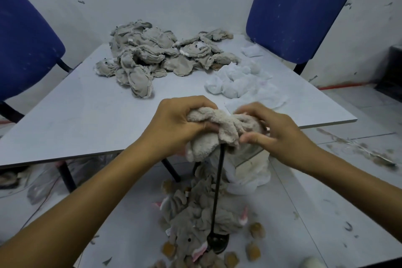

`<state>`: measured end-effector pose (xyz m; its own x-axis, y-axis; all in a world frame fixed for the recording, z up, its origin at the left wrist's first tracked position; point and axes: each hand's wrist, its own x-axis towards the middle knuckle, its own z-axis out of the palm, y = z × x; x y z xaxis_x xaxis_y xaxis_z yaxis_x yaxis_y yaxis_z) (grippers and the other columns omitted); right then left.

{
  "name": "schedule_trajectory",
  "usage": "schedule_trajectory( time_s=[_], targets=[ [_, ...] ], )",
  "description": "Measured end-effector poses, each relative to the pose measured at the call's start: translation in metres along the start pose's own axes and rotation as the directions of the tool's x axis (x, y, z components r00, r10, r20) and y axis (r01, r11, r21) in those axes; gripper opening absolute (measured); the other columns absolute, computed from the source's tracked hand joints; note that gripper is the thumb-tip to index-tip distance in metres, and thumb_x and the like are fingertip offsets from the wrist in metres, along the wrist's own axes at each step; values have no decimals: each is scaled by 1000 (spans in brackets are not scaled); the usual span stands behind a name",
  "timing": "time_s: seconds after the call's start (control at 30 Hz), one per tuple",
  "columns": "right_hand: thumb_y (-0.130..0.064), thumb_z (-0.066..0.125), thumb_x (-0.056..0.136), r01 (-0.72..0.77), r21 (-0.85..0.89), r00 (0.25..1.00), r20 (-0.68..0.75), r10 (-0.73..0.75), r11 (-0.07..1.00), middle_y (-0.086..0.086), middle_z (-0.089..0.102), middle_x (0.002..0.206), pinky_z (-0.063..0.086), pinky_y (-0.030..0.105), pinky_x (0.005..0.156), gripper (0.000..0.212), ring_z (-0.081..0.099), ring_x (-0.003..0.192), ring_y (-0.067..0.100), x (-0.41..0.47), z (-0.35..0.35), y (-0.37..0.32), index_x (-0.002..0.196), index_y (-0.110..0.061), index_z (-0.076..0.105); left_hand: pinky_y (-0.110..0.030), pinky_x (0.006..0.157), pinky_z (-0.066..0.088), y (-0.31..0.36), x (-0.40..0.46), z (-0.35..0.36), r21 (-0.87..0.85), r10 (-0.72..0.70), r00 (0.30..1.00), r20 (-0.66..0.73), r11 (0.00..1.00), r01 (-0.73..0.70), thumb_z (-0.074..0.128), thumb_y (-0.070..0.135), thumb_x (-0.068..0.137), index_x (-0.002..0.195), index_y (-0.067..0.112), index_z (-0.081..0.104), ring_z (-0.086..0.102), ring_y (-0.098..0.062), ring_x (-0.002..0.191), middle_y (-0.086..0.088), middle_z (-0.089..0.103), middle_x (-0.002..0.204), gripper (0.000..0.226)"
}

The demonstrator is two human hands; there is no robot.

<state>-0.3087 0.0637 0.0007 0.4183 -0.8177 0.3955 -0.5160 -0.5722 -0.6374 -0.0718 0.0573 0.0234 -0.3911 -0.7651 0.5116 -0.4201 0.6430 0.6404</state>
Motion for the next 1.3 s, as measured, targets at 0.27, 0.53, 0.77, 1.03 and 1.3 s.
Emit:
schedule_trajectory(
  time_s=[0.27,0.53,0.77,1.03,1.3],
  targets=[
    [-35,81,75,104,177,995,-20,-102,979,-15,70,89,48,16,73,24,65,81,4,13,-8,-6,94,-27,69,-34,77,51,-12,-8,-5,134,-203,898,390,977,163,84,18,75,85,34,62,62,-8,83,14,67,84,30],
    [-22,84,72,267,31,957,-127,-261,963,-11,67,81,48,20,66,22,62,73,6,7,-8,-4,88,-19,69,-28,65,50,1,-6,14,-227,-132,989,61,963,142,79,17,71,79,20,68,60,-7,68,10,67,73,14],
    [-5,80,78,214,-221,975,-15,-223,951,-11,52,68,33,20,58,28,44,65,9,6,12,1,75,-20,57,-24,56,29,-5,-2,14,130,-175,955,239,980,147,85,12,72,65,27,41,35,-4,59,13,42,59,47],
    [-14,73,85,208,-232,972,-56,-227,950,-2,62,71,37,21,59,11,52,67,10,1,12,1,77,-11,66,-38,76,50,-7,-6,20,70,-98,973,210,994,85,69,31,86,91,19,77,65,-10,79,6,71,82,16],
    [-14,65,86,164,-169,975,-123,-186,972,-6,54,64,39,22,58,19,47,61,10,8,10,-3,70,-13,56,-19,62,43,-11,-3,14,-9,-11,995,103,1000,11,61,39,88,79,29,69,55,7,68,10,63,70,16]
  ],
)
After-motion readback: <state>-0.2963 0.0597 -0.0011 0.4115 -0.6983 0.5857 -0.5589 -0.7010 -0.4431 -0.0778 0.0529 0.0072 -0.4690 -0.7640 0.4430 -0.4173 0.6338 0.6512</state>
